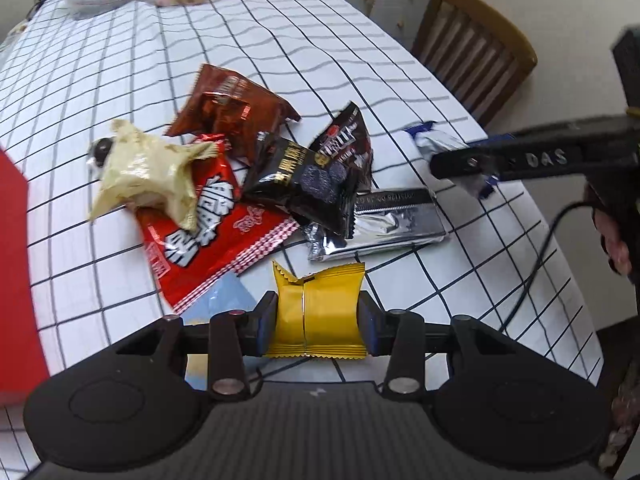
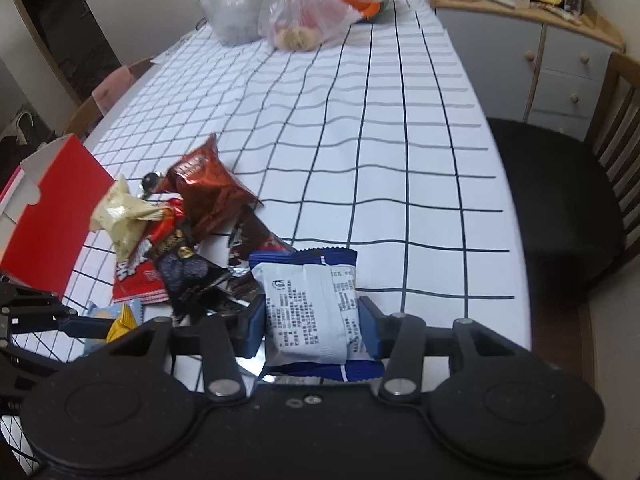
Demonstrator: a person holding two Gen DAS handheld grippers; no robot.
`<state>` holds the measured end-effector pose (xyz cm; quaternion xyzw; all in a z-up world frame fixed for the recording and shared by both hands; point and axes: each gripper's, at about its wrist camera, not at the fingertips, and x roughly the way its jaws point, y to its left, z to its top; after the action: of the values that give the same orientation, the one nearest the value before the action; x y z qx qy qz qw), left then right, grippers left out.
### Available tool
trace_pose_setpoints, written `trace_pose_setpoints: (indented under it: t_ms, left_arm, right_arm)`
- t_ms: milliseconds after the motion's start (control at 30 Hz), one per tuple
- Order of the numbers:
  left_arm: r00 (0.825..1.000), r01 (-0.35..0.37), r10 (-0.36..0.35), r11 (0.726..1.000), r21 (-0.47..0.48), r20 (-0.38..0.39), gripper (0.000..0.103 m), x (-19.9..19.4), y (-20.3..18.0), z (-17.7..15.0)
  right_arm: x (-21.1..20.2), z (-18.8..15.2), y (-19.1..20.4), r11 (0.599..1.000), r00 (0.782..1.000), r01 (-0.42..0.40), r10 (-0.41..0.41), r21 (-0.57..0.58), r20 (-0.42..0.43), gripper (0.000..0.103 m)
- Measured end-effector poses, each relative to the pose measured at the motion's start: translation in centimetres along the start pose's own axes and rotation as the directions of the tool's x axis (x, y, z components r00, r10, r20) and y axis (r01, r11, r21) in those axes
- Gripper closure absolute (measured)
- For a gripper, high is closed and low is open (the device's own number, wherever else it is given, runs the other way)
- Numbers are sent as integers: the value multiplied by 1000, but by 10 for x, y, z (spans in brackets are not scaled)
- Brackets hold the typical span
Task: Organize snacks
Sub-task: 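Grasp the gold packet with the left gripper while the right grasps the white biscuit packet, then carry the gold packet and white biscuit packet into the red box with both grippers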
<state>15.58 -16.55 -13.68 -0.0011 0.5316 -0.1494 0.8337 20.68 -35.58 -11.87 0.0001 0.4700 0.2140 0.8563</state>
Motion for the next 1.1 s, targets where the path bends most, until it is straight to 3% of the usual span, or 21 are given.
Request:
trace_pose_setpoints:
  t_ms: [333, 567, 1100]
  left_arm:
    - [995, -25, 36, 994, -108, 97, 62, -59, 19, -11]
    - [992, -47, 69, 980, -191, 109, 62, -94, 47, -23]
    - [961, -104, 187, 927, -360, 203, 62, -179, 152, -62]
  right_arm:
    - [-49, -5, 51, 999, 995, 15, -12, -33, 94, 57]
    - [-66, -5, 100, 999, 991, -5, 11, -51, 130, 57]
    - [-52, 12, 248, 980, 982, -90, 117, -177, 150, 57]
